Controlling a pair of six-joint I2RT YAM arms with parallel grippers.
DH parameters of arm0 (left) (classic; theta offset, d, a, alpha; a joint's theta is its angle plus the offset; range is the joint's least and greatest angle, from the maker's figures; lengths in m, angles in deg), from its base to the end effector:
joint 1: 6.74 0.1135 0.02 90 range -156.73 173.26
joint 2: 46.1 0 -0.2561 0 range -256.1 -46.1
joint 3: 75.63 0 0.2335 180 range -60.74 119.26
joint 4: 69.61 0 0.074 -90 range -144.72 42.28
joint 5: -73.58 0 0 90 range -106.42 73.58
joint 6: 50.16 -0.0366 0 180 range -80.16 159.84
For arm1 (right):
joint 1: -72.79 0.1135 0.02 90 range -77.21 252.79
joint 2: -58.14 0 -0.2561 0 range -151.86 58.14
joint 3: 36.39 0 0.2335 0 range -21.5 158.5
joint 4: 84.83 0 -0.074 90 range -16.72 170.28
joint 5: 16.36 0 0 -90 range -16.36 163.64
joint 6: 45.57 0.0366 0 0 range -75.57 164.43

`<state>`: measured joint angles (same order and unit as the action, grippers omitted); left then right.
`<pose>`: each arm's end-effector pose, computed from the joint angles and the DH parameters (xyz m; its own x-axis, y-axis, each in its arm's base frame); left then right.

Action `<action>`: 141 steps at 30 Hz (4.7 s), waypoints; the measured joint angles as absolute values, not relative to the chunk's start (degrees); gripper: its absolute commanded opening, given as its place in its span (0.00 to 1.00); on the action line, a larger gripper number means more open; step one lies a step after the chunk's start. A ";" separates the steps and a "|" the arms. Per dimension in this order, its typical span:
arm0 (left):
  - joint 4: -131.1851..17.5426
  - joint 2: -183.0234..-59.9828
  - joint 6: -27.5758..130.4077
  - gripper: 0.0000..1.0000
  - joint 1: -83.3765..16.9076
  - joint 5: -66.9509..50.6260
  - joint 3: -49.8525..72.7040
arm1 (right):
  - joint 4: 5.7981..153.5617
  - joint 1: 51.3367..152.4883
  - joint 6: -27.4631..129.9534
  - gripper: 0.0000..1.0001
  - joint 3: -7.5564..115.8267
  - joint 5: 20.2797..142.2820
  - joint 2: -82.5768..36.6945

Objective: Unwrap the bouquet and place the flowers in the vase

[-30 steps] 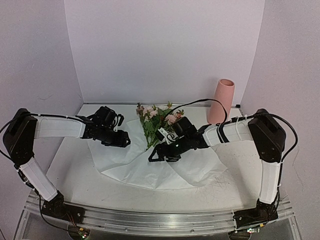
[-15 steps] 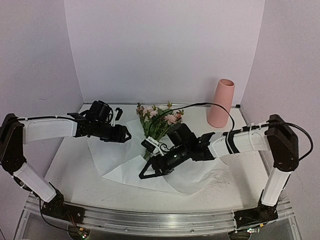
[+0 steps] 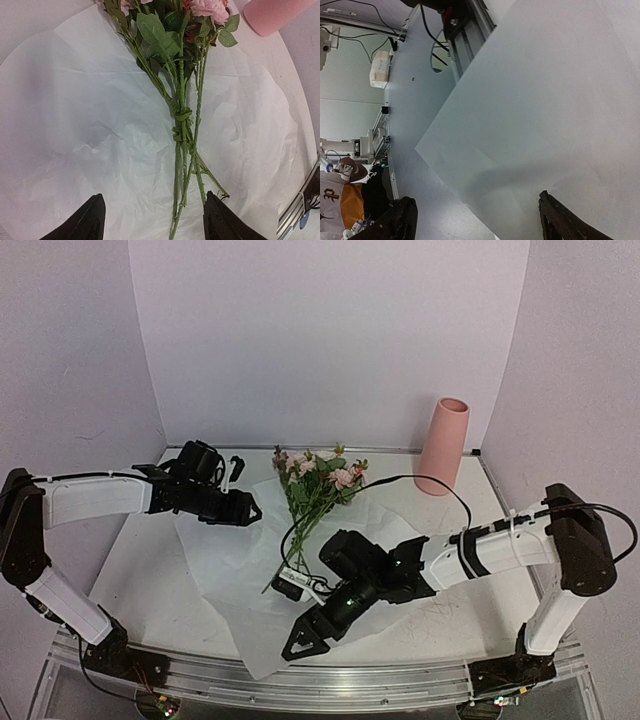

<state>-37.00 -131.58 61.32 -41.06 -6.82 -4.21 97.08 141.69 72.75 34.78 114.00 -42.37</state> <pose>0.2459 -0.1752 0.2320 -0.7972 0.1071 -0.5941 0.3853 0.8479 -0.3642 0.1077 0.3450 0.2040 -0.5814 -0.5026 -0.6398 -0.7293 -0.0267 0.6837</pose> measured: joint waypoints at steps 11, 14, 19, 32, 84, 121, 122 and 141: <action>-36.96 -132.94 61.32 0.70 -41.06 -5.97 -4.21 | 93.65 141.20 72.68 0.58 34.44 105.27 -44.31; -37.02 -133.39 61.85 0.69 -41.08 -5.90 -4.22 | 92.73 140.43 73.89 0.39 35.75 100.89 -44.29; -39.56 -133.82 63.75 0.63 -41.64 -5.13 -6.42 | 92.04 138.04 76.49 0.02 37.51 94.13 -44.29; -41.34 -124.42 68.65 0.00 -44.72 4.86 -18.45 | 91.75 140.00 79.18 0.00 34.38 90.27 -45.19; -36.79 -123.20 74.54 0.01 -39.27 -13.76 -15.06 | 75.44 124.90 83.14 0.00 29.91 63.50 -33.41; -42.84 -135.48 78.80 0.00 -32.45 -20.05 -21.80 | 77.21 109.20 79.79 0.00 32.27 60.07 -44.29; -42.86 -134.91 79.16 0.00 -32.45 -19.98 -22.39 | 77.54 109.02 79.97 0.00 32.17 60.26 -44.29; -39.19 -124.11 71.66 0.54 -32.49 -9.09 -13.63 | 77.21 107.49 74.89 0.21 32.43 63.91 -36.39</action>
